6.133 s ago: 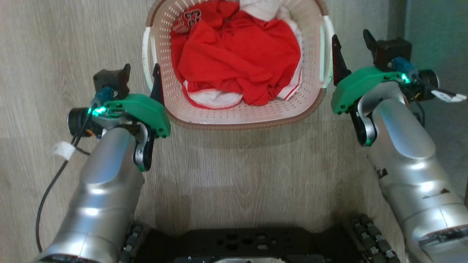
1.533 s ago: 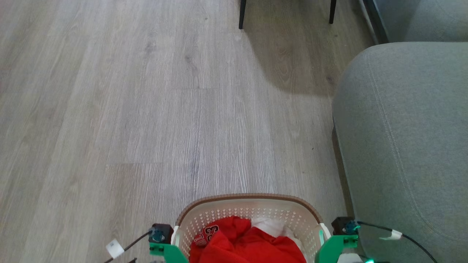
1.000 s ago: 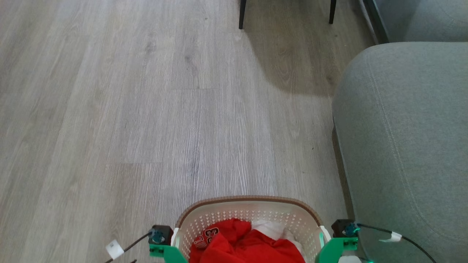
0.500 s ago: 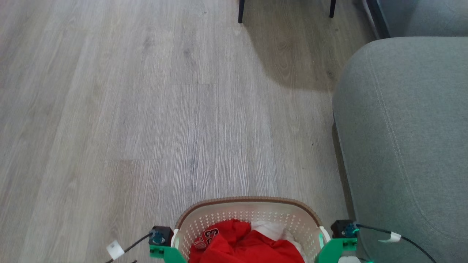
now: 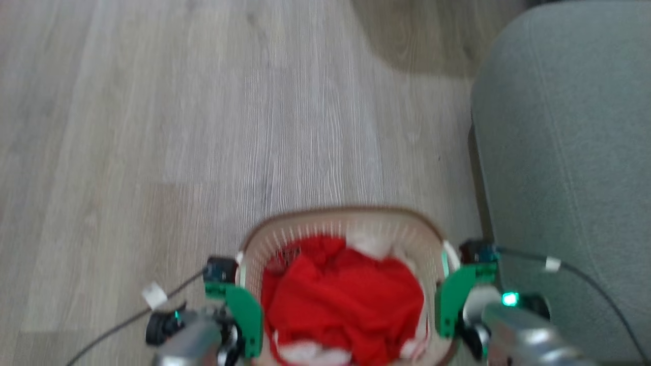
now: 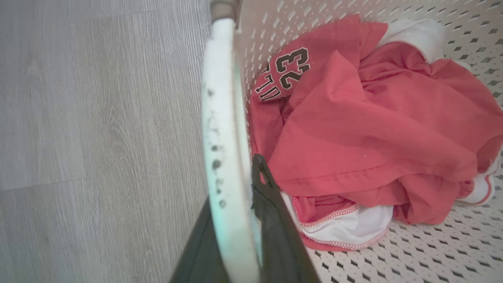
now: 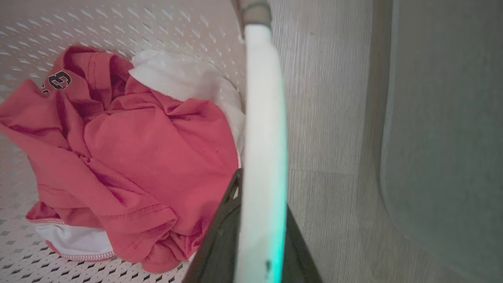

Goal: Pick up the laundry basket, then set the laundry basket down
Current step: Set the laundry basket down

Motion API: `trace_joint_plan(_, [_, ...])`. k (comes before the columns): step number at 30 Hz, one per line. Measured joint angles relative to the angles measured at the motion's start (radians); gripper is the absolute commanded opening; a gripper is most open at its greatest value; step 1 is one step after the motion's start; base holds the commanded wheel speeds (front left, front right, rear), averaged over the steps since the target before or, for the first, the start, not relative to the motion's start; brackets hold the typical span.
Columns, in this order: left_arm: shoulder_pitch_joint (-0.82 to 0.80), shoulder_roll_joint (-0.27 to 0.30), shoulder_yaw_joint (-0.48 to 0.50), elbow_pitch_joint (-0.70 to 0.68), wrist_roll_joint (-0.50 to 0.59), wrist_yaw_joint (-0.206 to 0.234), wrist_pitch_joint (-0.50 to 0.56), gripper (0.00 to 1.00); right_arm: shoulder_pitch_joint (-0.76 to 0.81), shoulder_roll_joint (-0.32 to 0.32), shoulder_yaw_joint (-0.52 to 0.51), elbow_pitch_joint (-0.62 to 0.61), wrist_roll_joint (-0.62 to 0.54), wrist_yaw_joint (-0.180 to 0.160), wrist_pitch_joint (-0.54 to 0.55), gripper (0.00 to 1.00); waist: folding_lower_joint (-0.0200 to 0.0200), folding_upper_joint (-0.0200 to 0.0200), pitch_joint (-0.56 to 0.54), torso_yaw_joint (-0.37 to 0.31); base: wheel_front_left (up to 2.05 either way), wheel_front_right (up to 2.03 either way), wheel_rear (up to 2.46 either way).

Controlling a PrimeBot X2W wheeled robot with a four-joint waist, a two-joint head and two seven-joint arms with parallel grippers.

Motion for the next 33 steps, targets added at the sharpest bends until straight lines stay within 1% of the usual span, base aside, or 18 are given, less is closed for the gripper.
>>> trace_joint_plan(9, [-0.179,0.0,0.007,0.015,0.0,0.0,-0.044,0.0,-0.194,-0.001,-0.004,0.022,-0.027,0.0,-0.043,0.0,0.0002,0.0,0.165,-0.001,0.0,0.0,0.0])
trace_joint_plan(15, [-0.309,0.0,0.011,0.021,0.001,0.004,-0.071,0.0,-0.323,-0.008,-0.045,0.029,-0.08,0.0,-0.058,0.0,0.0003,0.0,0.3,0.004,0.0,0.0,0.0])
trace_joint_plan(16, [-0.309,0.0,0.011,0.021,0.001,0.004,-0.071,0.0,-0.323,-0.008,-0.045,0.029,-0.08,0.0,-0.058,0.0,0.0003,0.0,0.3,0.004,0.0,0.0,0.0])
trace_joint_plan(26, [-0.483,-0.003,0.012,0.016,0.002,0.007,-0.103,0.0,-0.478,-0.04,-0.162,0.028,-0.208,0.0,-0.075,0.0,0.0002,0.0,0.536,0.02,0.0,0.0,0.0])
trace_joint_plan(30, [-0.531,-0.005,0.011,0.016,0.003,0.008,-0.108,0.0,-0.514,-0.047,-0.214,0.027,-0.265,0.0,-0.076,0.0,0.0002,0.0,0.62,0.027,0.0,0.0,0.0])
trace_joint_plan(31, [-0.546,-0.005,0.01,0.016,0.003,0.008,-0.115,0.0,-0.523,-0.048,-0.239,0.026,-0.293,0.0,-0.078,0.0,0.0002,0.0,0.657,0.031,0.0,0.0,0.0])
trace_joint_plan(33, [-0.555,-0.005,0.009,0.013,0.003,0.009,-0.116,0.0,-0.525,-0.048,-0.266,0.025,-0.322,0.0,-0.082,0.0,0.0002,0.0,0.687,0.034,0.0,0.0,0.0])
